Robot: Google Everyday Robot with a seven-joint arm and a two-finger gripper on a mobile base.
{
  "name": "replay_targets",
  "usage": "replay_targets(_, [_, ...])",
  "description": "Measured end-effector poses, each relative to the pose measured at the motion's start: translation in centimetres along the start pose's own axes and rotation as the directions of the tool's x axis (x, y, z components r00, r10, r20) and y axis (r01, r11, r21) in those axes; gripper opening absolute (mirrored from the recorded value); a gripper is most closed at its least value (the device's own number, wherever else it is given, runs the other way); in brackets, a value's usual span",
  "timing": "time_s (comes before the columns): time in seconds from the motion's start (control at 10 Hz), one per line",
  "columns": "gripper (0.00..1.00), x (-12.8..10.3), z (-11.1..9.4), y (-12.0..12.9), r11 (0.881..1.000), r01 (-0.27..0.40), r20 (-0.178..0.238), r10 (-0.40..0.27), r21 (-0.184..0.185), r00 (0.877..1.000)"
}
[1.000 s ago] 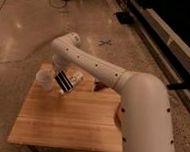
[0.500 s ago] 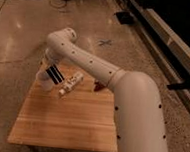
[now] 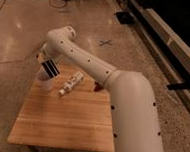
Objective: Place the eraser in the ceramic cup
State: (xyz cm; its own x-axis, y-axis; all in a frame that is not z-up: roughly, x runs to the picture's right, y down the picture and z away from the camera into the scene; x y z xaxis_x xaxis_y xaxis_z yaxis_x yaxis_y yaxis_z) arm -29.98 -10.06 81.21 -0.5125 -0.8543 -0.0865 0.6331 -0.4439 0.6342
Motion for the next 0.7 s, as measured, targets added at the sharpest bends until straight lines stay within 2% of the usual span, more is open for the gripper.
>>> replay_targets(0.1, [0.04, 0.2, 0.3, -0.3, 1.000, -0.002, -0.009, 0.002, 0.009, 1.000])
replay_targets(0.3, [0.27, 0.9, 1.0, -1.1, 0.999, -0.010, -0.036, 0.012, 0.040, 0.999])
replay_targets(0.4, [0.31, 1.0, 1.1, -1.3, 0.999, -0.010, -0.040, 0.012, 0.046, 0.999])
replay_targets(0.5, [0.47, 1.2, 1.5, -2.0, 0.998, -0.003, -0.049, 0.006, 0.062, 0.999])
replay_targets(0.7, [0.65, 1.3, 2.1, -2.3, 0.997, 0.003, -0.054, 0.000, 0.072, 0.999])
